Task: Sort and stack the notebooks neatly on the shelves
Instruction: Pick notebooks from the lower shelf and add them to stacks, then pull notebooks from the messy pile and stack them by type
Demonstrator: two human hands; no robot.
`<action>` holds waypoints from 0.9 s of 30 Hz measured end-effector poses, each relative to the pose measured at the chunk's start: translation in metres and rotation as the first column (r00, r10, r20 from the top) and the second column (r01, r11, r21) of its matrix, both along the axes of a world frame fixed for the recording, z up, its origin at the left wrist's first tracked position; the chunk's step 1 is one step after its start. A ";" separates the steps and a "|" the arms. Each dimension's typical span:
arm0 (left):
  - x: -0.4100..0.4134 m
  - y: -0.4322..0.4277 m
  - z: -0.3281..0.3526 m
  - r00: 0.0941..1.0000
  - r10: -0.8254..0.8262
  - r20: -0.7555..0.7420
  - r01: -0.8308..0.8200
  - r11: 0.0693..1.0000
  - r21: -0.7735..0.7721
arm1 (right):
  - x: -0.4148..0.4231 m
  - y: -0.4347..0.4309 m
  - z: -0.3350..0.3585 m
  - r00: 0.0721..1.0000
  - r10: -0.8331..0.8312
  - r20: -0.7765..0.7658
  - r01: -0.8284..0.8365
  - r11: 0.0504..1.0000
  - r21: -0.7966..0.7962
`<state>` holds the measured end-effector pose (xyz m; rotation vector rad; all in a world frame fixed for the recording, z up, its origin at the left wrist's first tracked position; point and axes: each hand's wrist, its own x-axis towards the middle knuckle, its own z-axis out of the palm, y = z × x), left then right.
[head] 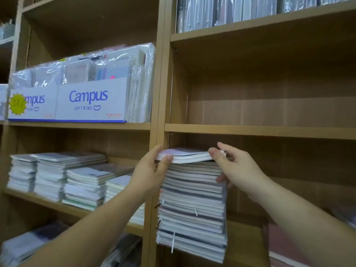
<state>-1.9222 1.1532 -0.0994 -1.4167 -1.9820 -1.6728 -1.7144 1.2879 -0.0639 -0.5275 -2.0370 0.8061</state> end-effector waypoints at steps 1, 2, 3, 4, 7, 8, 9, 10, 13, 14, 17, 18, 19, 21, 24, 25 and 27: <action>-0.005 0.005 0.004 0.999 0.046 -0.018 -0.046 0.999 0.008 | -0.004 0.003 0.000 1.000 -0.020 0.018 0.020 1.000 0.001; -0.007 0.009 0.008 0.995 0.091 -0.037 -0.090 0.996 0.018 | -0.008 0.005 -0.002 0.999 -0.034 0.021 0.034 0.999 -0.012; -0.009 0.015 0.010 0.992 0.119 -0.044 -0.118 0.993 0.027 | -0.010 0.009 -0.004 0.999 -0.051 0.012 0.051 0.998 -0.024; -0.009 0.019 0.011 0.991 0.130 -0.041 -0.129 0.991 0.038 | -0.012 0.014 -0.009 0.997 -0.073 -0.005 0.072 0.997 -0.025; -0.012 0.028 0.010 0.991 0.131 -0.016 -0.129 0.989 0.072 | -0.013 0.025 -0.021 0.989 -0.129 -0.077 0.130 0.992 -0.002; -0.013 0.029 0.010 0.992 0.126 -0.004 -0.125 0.988 0.088 | -0.013 0.026 -0.023 0.988 -0.120 -0.095 0.120 0.993 -0.006; -0.015 0.030 0.010 0.993 0.114 0.012 -0.115 0.988 0.101 | -0.012 0.025 -0.023 0.989 -0.105 -0.107 0.105 0.994 -0.009; -0.016 0.031 0.010 0.995 0.101 0.025 -0.103 0.988 0.113 | -0.013 0.026 -0.022 0.988 -0.104 -0.112 0.103 0.995 -0.016; -0.021 0.034 0.010 0.994 0.091 0.053 -0.097 0.987 0.131 | -0.016 0.028 -0.021 0.977 -0.170 -0.126 0.168 0.985 -0.031; -0.021 0.036 0.011 0.993 0.099 0.058 -0.106 0.986 0.130 | -0.017 0.030 -0.021 0.972 -0.199 -0.124 0.197 0.980 -0.031; -0.019 0.039 0.015 0.991 0.104 0.088 -0.114 0.986 0.123 | -0.019 0.032 -0.023 0.958 -0.262 -0.118 0.263 0.965 -0.005; -0.017 0.040 0.014 0.990 0.103 0.093 -0.114 0.986 0.121 | -0.020 0.032 -0.023 0.954 -0.277 -0.113 0.280 0.960 0.013; -0.014 0.041 0.013 0.990 0.106 0.095 -0.116 0.987 0.111 | -0.020 0.032 -0.025 0.955 -0.278 -0.108 0.282 0.959 0.027; -0.003 0.037 0.007 0.989 0.116 0.089 -0.125 0.987 0.102 | -0.016 0.030 -0.030 0.967 -0.230 -0.106 0.234 0.972 0.022; 0.014 0.022 -0.023 0.987 0.143 0.080 -0.153 0.978 0.142 | 0.002 0.012 -0.058 0.979 -0.160 -0.130 0.174 0.980 0.100; 0.022 0.019 -0.043 0.989 0.131 0.069 -0.141 0.976 0.165 | 0.011 0.003 -0.074 0.976 -0.154 -0.156 0.178 0.972 0.155; 0.039 0.013 -0.088 0.997 0.056 0.057 -0.066 0.978 0.196 | 0.025 -0.016 -0.113 0.977 -0.099 -0.191 0.142 0.964 0.224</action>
